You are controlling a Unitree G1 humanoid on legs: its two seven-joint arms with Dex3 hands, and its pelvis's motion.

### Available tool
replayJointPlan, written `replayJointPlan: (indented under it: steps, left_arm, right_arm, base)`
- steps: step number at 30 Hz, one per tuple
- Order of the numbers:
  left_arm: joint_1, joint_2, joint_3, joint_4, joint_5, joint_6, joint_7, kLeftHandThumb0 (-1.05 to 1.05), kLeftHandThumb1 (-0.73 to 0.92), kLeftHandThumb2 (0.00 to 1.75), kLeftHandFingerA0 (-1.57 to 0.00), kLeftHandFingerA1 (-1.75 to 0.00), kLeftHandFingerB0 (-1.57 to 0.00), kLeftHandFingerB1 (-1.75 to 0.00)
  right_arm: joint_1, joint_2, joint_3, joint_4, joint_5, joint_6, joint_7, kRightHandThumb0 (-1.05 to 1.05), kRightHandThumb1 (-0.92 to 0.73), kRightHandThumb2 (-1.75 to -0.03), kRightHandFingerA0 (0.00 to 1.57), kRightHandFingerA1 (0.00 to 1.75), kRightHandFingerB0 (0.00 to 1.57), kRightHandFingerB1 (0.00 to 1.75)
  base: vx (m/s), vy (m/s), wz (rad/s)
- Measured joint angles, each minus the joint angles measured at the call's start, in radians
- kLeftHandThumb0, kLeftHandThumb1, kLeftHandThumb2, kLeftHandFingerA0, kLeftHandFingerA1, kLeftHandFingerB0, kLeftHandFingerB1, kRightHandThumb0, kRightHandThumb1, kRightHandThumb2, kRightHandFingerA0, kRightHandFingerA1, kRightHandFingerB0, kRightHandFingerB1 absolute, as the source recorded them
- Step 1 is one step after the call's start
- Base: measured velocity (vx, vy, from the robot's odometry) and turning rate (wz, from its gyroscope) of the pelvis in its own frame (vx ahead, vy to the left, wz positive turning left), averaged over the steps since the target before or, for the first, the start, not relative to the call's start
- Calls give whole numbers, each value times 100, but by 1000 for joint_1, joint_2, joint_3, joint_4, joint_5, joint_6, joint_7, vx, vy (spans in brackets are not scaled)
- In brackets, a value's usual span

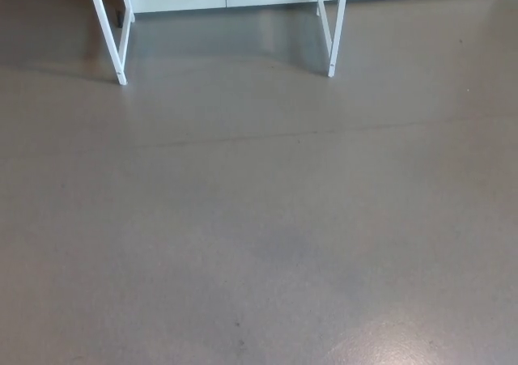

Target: The robot walks towards a desk on which a file tray is kept in the middle and a cube is kept to its right. The robot lifts the cube using its right hand and places it on the file tray.

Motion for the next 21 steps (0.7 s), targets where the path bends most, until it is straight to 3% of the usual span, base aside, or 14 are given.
replayJointPlan:
  steps: [1, 4, 7, 8, 10, 11, 12, 13, 14, 15, 16, 17, 21]
  left_arm:
    - [-1, 3, 16, -9, -9, 0, -1, -73, 61, 126, 0, -64, 0, -55]
    - [-2, 15, 29, -15, -17, -1, 11, -77, 61, 127, -2, -64, -7, -56]
    - [-1, 27, 33, -11, -19, -1, 28, -78, 59, 126, 0, -63, -5, -54]
    - [-4, 28, 36, -12, -20, -2, 34, -78, 58, 119, -6, -69, 0, -52]
    - [1, 22, 41, -10, -25, -6, 40, -71, 56, 125, -5, -66, 0, -56]
    - [5, 18, 45, -9, -28, -6, 44, -68, 60, 118, -9, -75, 0, -39]
    - [6, 15, 49, -9, -31, -7, 47, -68, 53, 122, -3, -64, 0, -53]
    - [7, 13, 53, -9, -35, -9, 51, -68, 51, 120, -4, -64, 0, -53]
    - [5, 13, 54, -7, -37, -10, 56, -65, 55, 113, -6, -70, 0, -33]
    - [3, 13, 53, -3, -38, -11, 59, -71, 53, 121, -3, -63, 0, -53]
    - [4, 13, 49, -1, -38, -13, 62, -71, 53, 121, -3, -63, 0, -53]
    - [7, 13, 47, -1, -38, -15, 63, -65, 54, 114, 0, -68, 0, -28]
    - [2, 12, 44, -2, -43, -22, 69, -69, 56, 111, 0, -60, 0, -15]
  right_arm:
    - [-41, 8, -19, 16, 8, 9, 1, -80, -56, -86, 30, 49, 0, 12]
    - [-93, 17, -68, 31, 32, 15, 3, -75, -52, -84, 28, 51, 0, 12]
    - [-98, 32, -97, 36, 46, 9, 4, -75, -52, -86, 25, 50, 0, 15]
    - [-101, 35, -100, 40, 48, 8, 3, -76, -52, -87, 25, 50, 0, 17]
    - [-105, 35, -107, 44, 50, 7, 0, -74, -52, -87, 24, 51, 0, 18]
    - [-106, 35, -114, 46, 53, 7, -2, -76, -53, -88, 25, 52, 0, 17]
    - [-108, 35, -120, 47, 56, 7, -4, -83, -57, -90, 27, 51, 0, 13]
    - [-109, 36, -129, 47, 60, 5, -6, -84, -59, -92, 28, 51, 0, 13]
    - [-108, 38, -134, 47, 63, 3, -11, -83, -59, -92, 27, 52, 0, 15]
    - [-107, 40, -135, 48, 64, 0, -17, -87, -60, -96, 24, 50, 0, 16]
    - [-105, 42, -134, 50, 64, -1, -19, -87, -60, -96, 24, 50, 0, 16]
    - [-105, 44, -133, 52, 64, 0, -19, -89, -62, -95, 30, 52, 0, 14]
    - [-96, 72, -133, 55, 67, -6, -20, -92, -63, -97, 29, 51, 0, 12]
  base:
    - [0, 0, 0]
    - [50, 2, -3]
    - [-30, 11, 35]
    - [-11, 27, 66]
    - [-4, 20, -6]
    - [0, 0, 0]
    - [108, 70, -3]
    - [93, 91, -5]
    - [19, 144, -9]
    - [125, 186, -14]
    - [179, 237, -21]
    - [194, 269, -40]
    - [236, 9, -22]
